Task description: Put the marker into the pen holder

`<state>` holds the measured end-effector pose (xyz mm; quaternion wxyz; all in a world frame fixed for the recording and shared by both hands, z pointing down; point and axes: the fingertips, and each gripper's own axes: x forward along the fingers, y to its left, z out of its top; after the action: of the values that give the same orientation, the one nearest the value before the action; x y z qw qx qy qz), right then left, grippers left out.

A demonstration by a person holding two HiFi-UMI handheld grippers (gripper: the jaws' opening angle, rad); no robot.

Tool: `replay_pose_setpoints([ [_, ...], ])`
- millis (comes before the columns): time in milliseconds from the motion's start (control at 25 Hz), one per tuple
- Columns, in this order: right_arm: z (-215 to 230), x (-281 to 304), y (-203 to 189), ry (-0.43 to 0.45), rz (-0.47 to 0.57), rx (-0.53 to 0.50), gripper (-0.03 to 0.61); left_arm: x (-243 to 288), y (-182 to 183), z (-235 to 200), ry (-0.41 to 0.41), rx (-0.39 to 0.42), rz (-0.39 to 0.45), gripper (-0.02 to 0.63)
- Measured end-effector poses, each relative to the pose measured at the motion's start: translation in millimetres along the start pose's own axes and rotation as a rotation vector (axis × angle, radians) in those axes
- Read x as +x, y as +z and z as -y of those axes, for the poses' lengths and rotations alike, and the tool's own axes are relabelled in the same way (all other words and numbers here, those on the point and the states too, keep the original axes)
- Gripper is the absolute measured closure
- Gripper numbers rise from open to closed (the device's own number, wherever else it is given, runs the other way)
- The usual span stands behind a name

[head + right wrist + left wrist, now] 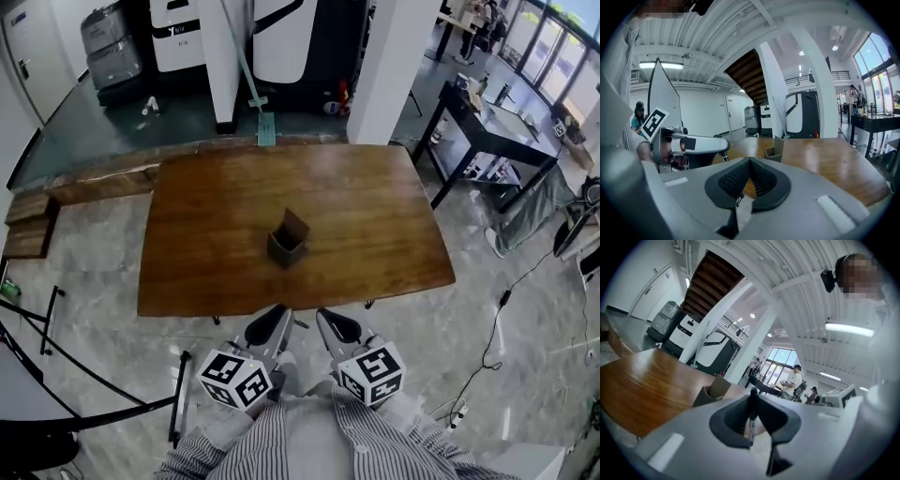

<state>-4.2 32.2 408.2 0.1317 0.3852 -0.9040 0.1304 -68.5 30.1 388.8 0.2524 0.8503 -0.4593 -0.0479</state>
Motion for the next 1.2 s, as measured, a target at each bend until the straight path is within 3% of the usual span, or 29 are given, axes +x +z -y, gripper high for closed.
replay_pose_setpoints([
  [560, 41.7, 52.3, 8.6, 0.033, -0.054, 0.026, 0.578, 45.9, 14.5, -45.7, 0.056, -0.040, -0.019, 0.566],
  [1200, 95.1, 118.6, 27.8, 0.074, -0.081, 0.051, 0.580, 94.9, 78.6, -98.0, 0.121, -0.045, 0.055, 0.566],
])
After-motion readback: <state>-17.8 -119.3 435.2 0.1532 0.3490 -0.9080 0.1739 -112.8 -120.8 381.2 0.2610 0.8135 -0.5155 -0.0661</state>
